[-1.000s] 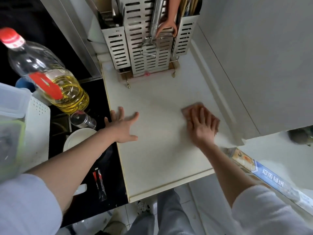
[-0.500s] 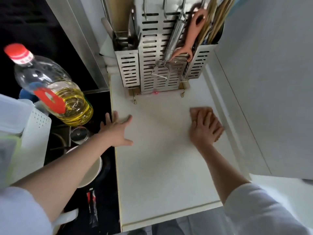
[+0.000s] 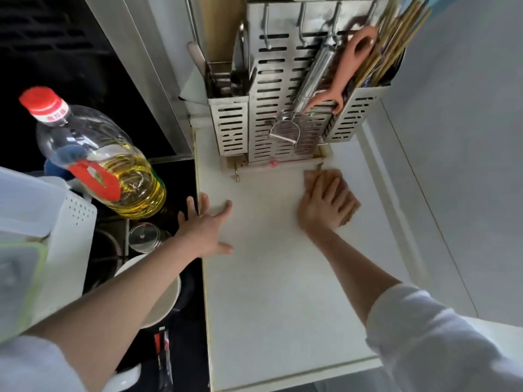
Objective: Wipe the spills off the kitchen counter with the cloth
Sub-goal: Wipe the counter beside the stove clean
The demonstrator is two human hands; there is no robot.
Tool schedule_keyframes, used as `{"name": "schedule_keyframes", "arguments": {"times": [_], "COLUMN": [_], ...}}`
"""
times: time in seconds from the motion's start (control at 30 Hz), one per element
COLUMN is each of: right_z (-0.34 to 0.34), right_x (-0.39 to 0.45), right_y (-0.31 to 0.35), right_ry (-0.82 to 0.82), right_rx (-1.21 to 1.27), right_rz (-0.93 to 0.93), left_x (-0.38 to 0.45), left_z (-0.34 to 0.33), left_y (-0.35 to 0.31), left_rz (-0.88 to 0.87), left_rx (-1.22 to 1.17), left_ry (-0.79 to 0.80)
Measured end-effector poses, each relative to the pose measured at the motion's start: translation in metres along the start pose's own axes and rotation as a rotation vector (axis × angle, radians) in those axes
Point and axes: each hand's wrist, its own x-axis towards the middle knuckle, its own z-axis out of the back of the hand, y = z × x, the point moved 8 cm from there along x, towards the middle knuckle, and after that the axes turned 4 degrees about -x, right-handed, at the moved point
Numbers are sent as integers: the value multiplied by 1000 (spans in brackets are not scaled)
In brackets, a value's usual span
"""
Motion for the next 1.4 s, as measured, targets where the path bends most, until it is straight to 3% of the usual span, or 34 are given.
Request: {"name": "schedule_keyframes", "arguments": {"times": [0.07,0.17,0.23,0.3,0.4,0.47,0.5,0.53,0.6,0.67,0.7,0.77,0.87,0.97,1.0,1.03,1.1,1.13,1.2,1.33,1.4], "right_z": [-12,-30,-24,-18,-5,-1,-2,-8,-25,-38,-34,-21,3,11,7,2,-12,-14,-8,23,27], "right_x": [-20,-56,-55,-36,11,8,-6,-25,-74,-108,-103,-63,11,25,12,-6,-47,-51,-18,58,53], "right_y": [55,132,130,88,6,-8,4,24,72,73,59,14,-64,-74,-60,-41,-18,-23,-47,-60,-48], "right_ry": [53,182,196,181,126,57,18,20,102,192,188,79,-60,-97,-94,-100,-32,9,-18,-120,-178], "right_rx": [-18,-133,-180,-217,-201,-132,-111,-98,-128,-173,-146,-120,-124,-67,-64,-50,-81,-90,-95,-17,-6], "right_rz": [85,618,925,1019,653,381,330,377,741,1082,1126,1018,597,241,265,404,821,939,858,397,377], "left_x": [-1,0,1,-1,-2,-2,-2,-2,-2,-2,-3,-2,-3,-3,-3,-3,4,7,16,46,55], "left_z": [0,0,2,1,1,2,3,3,4,4,4,5,4,3,5,9,20,25,29,30,27], "left_y": [0,1,2,2,1,-1,-2,-2,-1,-3,-2,-2,-3,-7,-11,-17,-41,-56,-90,-141,-153], "left_rz": [0,8,12,18,27,34,37,41,49,39,41,44,51,70,71,58,-42,-103,-202,-243,-222], "left_rx": [8,12,14,24,37,46,51,54,61,72,79,99,118,146,184,228,263,249,232,212,162], "left_ry": [7,11,6,14,17,24,26,30,39,39,34,26,28,49,52,41,24,31,39,51,52]}}
